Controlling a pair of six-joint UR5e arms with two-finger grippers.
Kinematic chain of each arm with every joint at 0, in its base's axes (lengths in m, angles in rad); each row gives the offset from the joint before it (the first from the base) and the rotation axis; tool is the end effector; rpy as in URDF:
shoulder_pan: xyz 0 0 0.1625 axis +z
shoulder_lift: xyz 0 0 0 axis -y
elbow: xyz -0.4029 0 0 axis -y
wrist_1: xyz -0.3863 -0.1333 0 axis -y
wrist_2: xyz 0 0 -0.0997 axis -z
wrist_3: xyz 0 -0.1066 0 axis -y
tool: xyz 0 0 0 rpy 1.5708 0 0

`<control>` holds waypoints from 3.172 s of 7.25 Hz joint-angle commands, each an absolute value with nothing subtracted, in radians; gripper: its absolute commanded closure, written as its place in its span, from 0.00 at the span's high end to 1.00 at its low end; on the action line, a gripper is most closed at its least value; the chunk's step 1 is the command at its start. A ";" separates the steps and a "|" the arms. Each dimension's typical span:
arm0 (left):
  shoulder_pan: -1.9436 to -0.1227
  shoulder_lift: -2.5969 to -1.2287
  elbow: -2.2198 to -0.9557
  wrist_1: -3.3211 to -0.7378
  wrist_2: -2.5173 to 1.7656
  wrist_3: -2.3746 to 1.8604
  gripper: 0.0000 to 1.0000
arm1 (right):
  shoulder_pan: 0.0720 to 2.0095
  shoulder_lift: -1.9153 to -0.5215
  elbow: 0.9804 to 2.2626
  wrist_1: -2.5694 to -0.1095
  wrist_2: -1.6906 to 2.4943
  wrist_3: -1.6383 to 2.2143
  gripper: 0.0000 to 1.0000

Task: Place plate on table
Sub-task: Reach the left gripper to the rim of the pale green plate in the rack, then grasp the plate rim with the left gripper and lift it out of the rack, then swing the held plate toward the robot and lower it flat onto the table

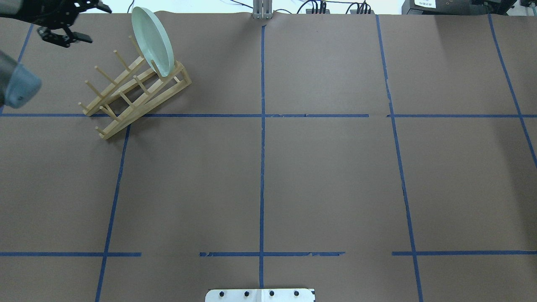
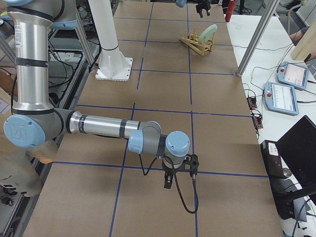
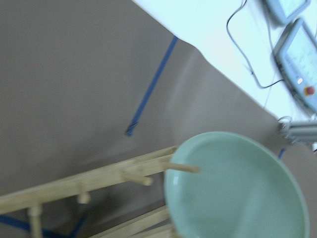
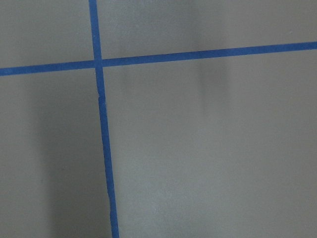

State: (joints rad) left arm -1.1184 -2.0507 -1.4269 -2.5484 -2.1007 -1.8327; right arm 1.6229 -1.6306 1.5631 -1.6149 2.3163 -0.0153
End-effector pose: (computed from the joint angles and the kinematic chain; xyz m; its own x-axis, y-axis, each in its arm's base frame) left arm 0.2193 -0.6328 0.3195 -0.0382 -0.4325 -0.9008 0.5720 0.7297 -0.3746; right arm 0.0844 -0.4479 0.6797 0.7305 0.0985 0.6757 -0.0406 0.9941 -0.1010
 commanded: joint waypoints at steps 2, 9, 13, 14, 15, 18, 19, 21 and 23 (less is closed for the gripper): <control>-1.000 -2.140 -1.324 -2.708 -1.825 -2.051 1.00 | 1.623 -1.631 1.563 -1.615 2.316 -0.015 1.00; -0.971 -2.149 -1.321 -2.704 -1.825 -2.022 0.00 | 1.623 -1.631 1.563 -1.615 2.316 -0.015 1.00; -1.092 -2.152 -1.646 -2.413 -1.929 -2.022 0.00 | 1.623 -1.631 1.563 -1.615 2.316 -0.015 1.00; -1.089 -2.157 -1.716 -2.258 -1.956 -2.020 0.00 | 1.623 -1.631 1.563 -1.615 2.316 -0.015 1.00; -1.030 -2.166 -1.783 -2.051 -1.960 -1.960 0.00 | 1.623 -1.631 1.563 -1.615 2.316 -0.015 1.00; -0.788 -2.369 -1.742 -1.356 -1.954 -1.598 0.00 | 1.623 -1.631 1.565 -1.615 2.316 -0.015 1.00; -0.676 -2.457 -1.601 -1.210 -1.935 -1.478 0.00 | 1.623 -1.631 1.565 -1.615 2.316 -0.015 1.00; -0.579 -2.471 -1.491 -1.192 -1.924 -1.393 0.00 | 1.623 -1.631 1.565 -1.615 2.316 -0.015 1.00; -0.473 -2.470 -1.437 -1.198 -1.858 -1.358 0.00 | 1.623 -1.631 1.565 -1.615 2.316 -0.015 1.00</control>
